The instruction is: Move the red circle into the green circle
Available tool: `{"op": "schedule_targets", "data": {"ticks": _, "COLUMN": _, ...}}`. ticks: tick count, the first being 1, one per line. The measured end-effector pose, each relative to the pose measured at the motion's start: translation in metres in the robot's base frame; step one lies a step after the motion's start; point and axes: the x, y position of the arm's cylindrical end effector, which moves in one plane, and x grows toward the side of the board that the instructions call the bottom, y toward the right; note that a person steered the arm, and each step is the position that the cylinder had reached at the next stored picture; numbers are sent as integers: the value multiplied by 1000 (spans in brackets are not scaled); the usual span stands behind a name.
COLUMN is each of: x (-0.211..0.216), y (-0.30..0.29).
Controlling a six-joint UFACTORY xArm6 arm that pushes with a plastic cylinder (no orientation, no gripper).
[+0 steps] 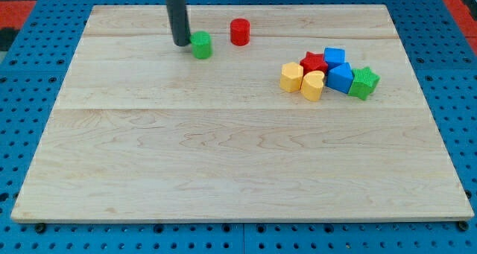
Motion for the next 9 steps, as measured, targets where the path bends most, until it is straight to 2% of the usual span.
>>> {"op": "schedule_targets", "data": {"ticks": 2, "x": 12, "y": 185}}
{"op": "schedule_targets", "data": {"ticks": 3, "x": 16, "y": 162}}
{"op": "schedule_targets", "data": {"ticks": 4, "x": -7, "y": 155}}
{"op": "schedule_targets", "data": {"ticks": 5, "x": -14, "y": 280}}
{"op": "schedule_targets", "data": {"ticks": 6, "x": -1, "y": 378}}
{"op": "schedule_targets", "data": {"ticks": 7, "x": 45, "y": 373}}
{"op": "schedule_targets", "data": {"ticks": 8, "x": 45, "y": 359}}
{"op": "schedule_targets", "data": {"ticks": 9, "x": -10, "y": 313}}
